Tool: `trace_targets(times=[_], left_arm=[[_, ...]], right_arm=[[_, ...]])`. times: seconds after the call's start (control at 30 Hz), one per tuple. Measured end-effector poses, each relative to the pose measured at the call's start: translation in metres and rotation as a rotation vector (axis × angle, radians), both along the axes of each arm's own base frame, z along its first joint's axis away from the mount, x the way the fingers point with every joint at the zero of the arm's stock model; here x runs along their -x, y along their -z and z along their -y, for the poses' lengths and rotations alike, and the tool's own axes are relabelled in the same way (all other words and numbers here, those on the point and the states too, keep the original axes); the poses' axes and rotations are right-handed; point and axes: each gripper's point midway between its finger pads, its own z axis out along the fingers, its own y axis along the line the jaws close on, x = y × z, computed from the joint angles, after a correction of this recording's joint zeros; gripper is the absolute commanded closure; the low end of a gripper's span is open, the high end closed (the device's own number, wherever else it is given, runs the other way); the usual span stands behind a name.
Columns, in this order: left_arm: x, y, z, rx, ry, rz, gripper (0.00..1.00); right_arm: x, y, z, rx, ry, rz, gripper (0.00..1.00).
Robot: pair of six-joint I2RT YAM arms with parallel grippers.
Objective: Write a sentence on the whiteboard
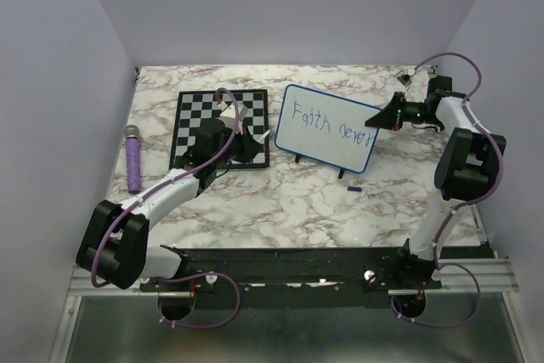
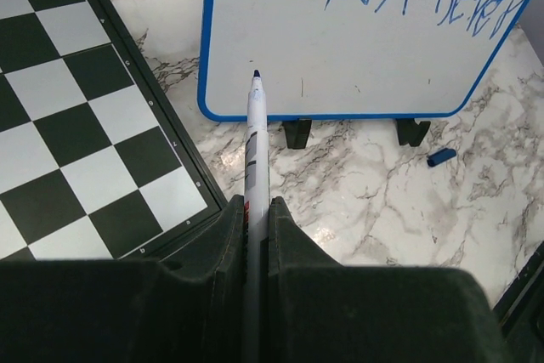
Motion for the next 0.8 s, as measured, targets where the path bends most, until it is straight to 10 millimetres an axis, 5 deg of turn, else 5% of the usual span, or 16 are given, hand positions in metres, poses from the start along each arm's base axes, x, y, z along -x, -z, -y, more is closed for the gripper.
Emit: trace_targets(times=[0.8], left_arm=[[0.001,0.022,0.020,0.019,0.065,0.001,1.00]], right_arm=[[0.000,-0.002,0.000,0.008,-0.005,0.009,0.99]])
